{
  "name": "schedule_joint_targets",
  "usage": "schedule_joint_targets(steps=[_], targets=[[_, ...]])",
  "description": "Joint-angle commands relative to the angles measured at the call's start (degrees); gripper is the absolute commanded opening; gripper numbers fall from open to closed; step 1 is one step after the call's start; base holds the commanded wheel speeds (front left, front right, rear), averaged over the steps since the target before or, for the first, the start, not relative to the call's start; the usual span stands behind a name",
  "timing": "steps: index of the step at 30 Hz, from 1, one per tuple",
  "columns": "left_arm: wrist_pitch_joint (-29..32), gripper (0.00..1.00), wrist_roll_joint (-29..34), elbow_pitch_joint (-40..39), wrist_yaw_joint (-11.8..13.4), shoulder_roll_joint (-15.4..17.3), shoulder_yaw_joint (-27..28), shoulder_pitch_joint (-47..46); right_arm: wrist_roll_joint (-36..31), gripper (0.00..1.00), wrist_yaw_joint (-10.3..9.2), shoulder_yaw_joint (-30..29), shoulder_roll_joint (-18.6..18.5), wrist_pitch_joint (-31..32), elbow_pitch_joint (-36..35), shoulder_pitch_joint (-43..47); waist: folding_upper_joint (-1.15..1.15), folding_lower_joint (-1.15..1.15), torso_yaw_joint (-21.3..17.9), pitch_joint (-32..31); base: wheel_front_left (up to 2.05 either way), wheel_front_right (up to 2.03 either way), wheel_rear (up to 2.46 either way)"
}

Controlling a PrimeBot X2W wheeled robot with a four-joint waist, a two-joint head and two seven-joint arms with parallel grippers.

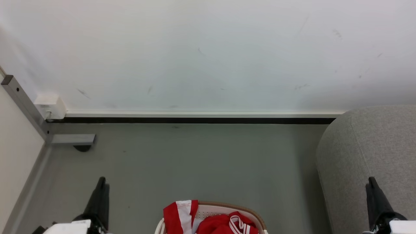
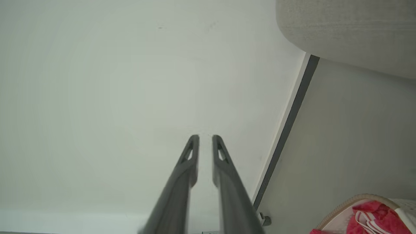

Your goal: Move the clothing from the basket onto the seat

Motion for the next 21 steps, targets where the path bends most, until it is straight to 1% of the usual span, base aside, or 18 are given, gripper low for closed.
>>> schedule_joint_targets(steps=[1, 9, 13, 17, 21], targets=[[-0.12, 1.0, -0.01, 0.29, 0.11, -0.13, -0.08, 0.43, 0.11, 1.0, 0.0, 0.12, 0.13, -0.08, 0.41, 0.43, 0.0, 0.0, 0.0, 0.01, 0.0, 0.0, 0.0], [-2.38, 1.0, 0.62, -0.62, 0.09, -0.12, -0.7, 0.68, 1.48, 1.0, -0.01, 1.99, 0.16, -2.0, -0.93, 0.43, 0.0, 0.0, -0.2, 0.01, 0.0, 0.0, 0.0], [-3.47, 1.0, 2.26, -1.51, 0.07, -0.08, -0.9, 0.65, 0.35, 1.0, -0.01, 2.97, 0.11, -3.15, -1.97, 0.31, 0.0, 0.0, -0.39, -0.01, 0.0, 0.0, 0.0], [-4.52, 1.0, 5.18, -2.32, 0.05, -0.05, -1.03, 0.75, -2.04, 1.0, -0.01, 4.12, -0.23, -4.42, -2.71, 0.17, 0.0, 0.0, -0.57, -0.06, 0.0, 0.0, 0.0], [-5.8, 1.0, 11.25, -3.06, 0.03, 0.0, -0.73, 0.84, -6.56, 1.0, -0.02, 5.19, -0.79, -5.78, -3.57, -0.1, 0.0, 0.0, -0.82, -0.08, 0.0, 0.0, 0.0]])
